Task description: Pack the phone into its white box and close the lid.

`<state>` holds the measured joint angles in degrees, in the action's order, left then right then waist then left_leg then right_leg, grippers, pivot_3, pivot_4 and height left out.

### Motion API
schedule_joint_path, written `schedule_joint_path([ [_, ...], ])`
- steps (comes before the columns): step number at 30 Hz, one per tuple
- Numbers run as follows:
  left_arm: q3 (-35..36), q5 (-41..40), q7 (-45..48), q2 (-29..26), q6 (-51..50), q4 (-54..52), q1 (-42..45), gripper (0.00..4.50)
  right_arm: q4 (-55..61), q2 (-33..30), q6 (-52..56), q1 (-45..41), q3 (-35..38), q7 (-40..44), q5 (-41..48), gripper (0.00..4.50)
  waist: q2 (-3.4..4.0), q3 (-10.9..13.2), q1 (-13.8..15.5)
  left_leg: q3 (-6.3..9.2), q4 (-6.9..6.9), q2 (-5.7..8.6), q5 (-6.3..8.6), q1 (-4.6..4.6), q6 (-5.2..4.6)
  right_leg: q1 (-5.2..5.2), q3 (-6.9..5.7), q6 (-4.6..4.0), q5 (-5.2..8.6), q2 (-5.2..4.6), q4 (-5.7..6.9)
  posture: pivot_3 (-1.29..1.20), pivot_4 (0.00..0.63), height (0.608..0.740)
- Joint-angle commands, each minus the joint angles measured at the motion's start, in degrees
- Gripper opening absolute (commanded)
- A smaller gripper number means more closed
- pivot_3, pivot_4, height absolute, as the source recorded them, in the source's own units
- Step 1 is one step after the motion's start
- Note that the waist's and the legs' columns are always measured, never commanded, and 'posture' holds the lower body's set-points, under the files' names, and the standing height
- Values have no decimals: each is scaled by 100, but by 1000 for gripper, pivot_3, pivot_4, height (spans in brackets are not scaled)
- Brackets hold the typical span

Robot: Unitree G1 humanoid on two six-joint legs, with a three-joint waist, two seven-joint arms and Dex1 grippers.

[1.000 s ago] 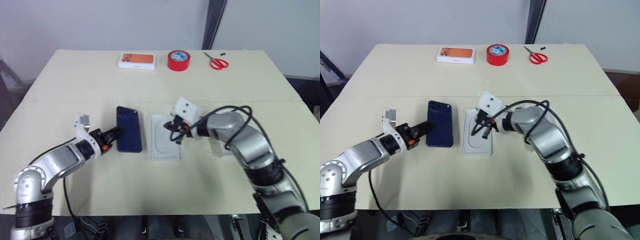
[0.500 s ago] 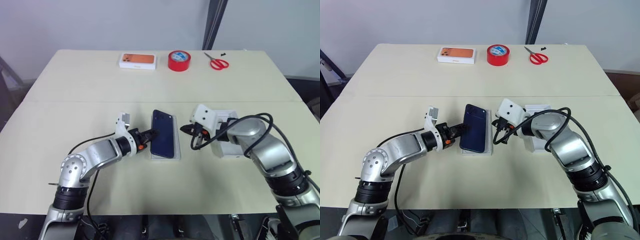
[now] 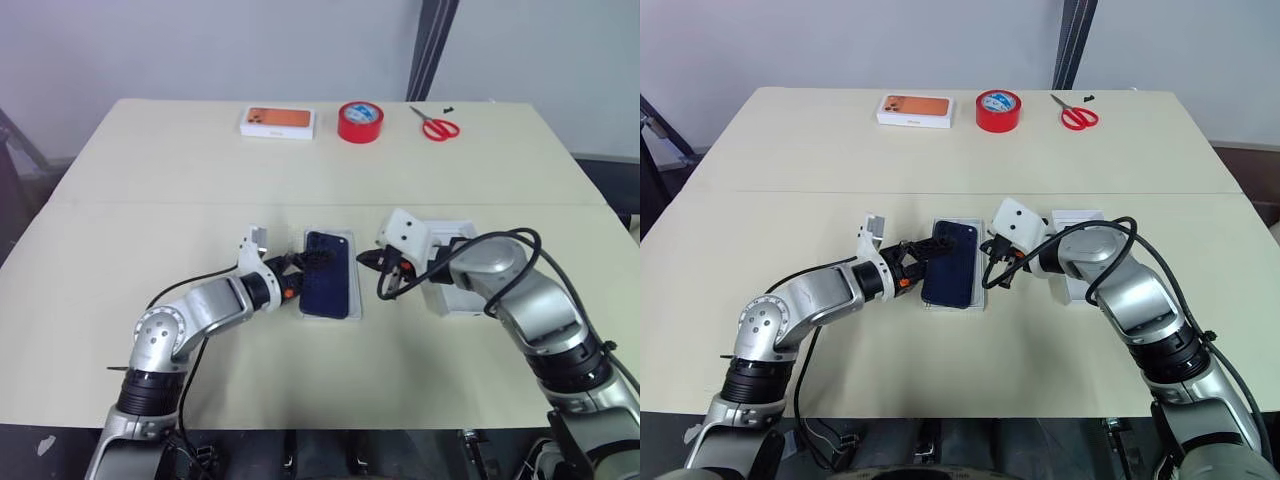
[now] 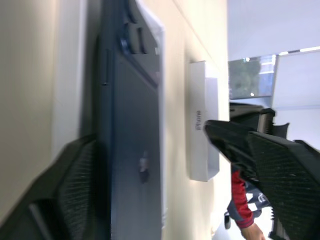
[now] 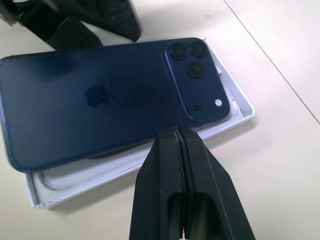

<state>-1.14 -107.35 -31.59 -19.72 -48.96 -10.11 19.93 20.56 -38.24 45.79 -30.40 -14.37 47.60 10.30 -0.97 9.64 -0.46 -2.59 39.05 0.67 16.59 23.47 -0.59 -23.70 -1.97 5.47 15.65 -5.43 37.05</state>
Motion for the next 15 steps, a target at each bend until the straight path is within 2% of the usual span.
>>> schedule_joint_path([
  [1,68,70,91,-5,37,-134,189,4476,168,-5,-60,-121,35,15,42,0,0,0,0,1,0,0,0,0,0,0,0,0,0,0,0,0,150,719],
  [9,-197,240,142,-371,-470,-331,362,4476,687,-243,-68,44,-42,477,303,0,-1,1,1,2,0,1,0,0,-1,2,-1,1,0,1,-2,0,150,719],
  [15,-40,242,437,-1259,-846,-606,302,4476,761,-209,-30,104,-354,416,197,0,1,3,-18,5,0,-2,0,-3,0,2,-2,0,1,1,1,0,150,719],
])
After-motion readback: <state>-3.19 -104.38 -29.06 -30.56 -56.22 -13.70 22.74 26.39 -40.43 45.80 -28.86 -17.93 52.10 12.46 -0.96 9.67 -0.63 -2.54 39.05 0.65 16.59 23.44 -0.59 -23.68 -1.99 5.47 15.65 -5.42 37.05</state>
